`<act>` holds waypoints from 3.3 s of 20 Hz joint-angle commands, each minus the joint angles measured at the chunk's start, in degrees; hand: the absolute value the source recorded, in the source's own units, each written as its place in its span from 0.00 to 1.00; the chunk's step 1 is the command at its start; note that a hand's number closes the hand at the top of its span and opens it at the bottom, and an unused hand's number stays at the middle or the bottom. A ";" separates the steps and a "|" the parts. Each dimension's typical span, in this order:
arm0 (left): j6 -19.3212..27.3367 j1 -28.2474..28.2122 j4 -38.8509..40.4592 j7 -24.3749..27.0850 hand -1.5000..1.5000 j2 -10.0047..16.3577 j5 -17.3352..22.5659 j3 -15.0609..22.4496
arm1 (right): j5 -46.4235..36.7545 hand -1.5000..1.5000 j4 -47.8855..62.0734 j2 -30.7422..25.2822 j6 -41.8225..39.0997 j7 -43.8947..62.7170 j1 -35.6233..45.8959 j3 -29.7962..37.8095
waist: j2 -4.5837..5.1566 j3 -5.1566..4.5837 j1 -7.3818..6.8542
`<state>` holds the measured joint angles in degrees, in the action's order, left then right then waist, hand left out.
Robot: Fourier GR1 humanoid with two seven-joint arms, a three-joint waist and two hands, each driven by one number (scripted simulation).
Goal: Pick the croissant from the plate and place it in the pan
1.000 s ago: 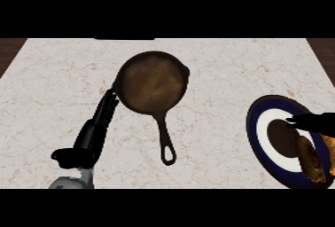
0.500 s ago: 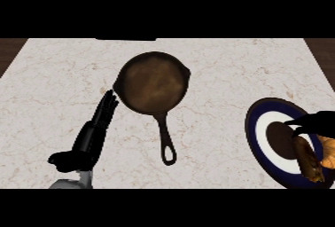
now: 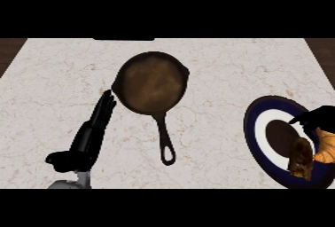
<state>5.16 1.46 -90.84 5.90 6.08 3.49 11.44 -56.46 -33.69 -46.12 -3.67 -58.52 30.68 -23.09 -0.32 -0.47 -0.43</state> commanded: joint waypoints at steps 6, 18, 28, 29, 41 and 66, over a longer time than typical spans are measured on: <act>-0.37 0.09 0.41 -1.33 0.50 0.64 -0.10 -0.43 | 8.74 1.00 -5.98 20.12 0.75 24.26 4.45 8.66 | -1.50 0.07 -0.31; -1.16 0.27 2.21 -1.40 0.50 -0.07 -0.15 0.86 | 10.32 1.00 -12.74 45.63 21.44 59.60 14.11 14.67 | -2.12 -0.12 -2.30; -2.88 3.38 2.78 -1.36 0.50 -0.51 0.06 1.95 | 9.35 1.00 -13.73 46.07 42.29 94.58 21.39 7.88 | -0.19 0.10 -6.96; -3.08 4.19 3.43 -1.55 0.50 -0.79 -0.30 2.55 | 7.69 1.00 -12.83 46.08 44.57 97.86 21.61 6.04 | 0.05 0.10 -6.50; -2.54 4.12 2.88 -0.35 0.50 -0.83 0.23 0.69 | -13.66 1.00 -1.97 46.10 58.47 131.47 30.26 -7.77 | 0.92 0.38 -4.52; -3.44 6.79 2.28 -0.74 0.50 -0.92 -0.71 0.89 | 19.89 0.00 5.31 46.12 60.48 98.01 28.26 4.47 | 2.71 0.66 -6.57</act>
<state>2.19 7.46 -88.01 5.66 4.59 2.33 13.09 -39.01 -28.23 -0.05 50.62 46.05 59.63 -19.34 2.32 0.17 -7.35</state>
